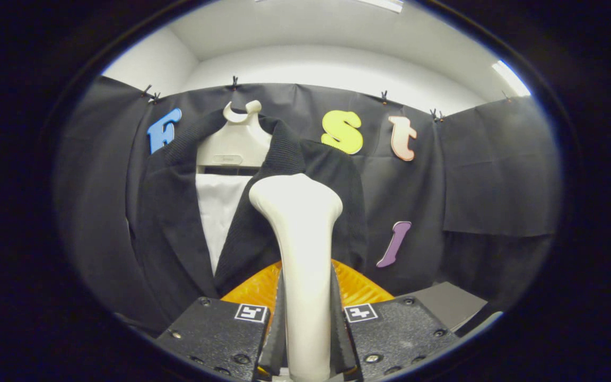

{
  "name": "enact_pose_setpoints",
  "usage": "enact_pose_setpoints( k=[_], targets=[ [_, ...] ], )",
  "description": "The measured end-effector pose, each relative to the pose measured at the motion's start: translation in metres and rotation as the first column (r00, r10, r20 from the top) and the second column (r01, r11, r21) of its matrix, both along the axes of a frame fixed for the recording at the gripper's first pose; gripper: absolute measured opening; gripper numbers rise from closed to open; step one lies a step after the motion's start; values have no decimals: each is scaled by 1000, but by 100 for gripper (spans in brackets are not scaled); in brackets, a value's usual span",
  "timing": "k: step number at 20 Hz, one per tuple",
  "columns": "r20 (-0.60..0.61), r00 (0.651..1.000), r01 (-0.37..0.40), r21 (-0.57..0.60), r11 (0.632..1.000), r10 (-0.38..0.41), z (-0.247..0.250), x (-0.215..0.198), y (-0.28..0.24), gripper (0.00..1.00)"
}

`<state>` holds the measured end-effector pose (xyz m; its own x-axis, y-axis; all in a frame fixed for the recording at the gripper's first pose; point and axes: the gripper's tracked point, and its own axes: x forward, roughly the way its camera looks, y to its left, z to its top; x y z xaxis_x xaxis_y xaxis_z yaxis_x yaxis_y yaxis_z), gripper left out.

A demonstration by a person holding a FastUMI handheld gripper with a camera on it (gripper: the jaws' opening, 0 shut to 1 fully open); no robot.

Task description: Iron the clothes twice with a garment steamer, once on the left side and once on the right side.

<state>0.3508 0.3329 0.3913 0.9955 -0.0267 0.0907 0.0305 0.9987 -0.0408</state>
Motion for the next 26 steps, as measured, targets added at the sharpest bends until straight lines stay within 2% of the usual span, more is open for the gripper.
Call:
enact_pose_setpoints(
  k=[11, 26],
  targets=[
    [-44, 999, -8, -11, 1000, 7, -30, -1, -3, 40],
    [-150, 989, -12, -35, 999, 6, -115, -6, -3, 39]
  ],
)
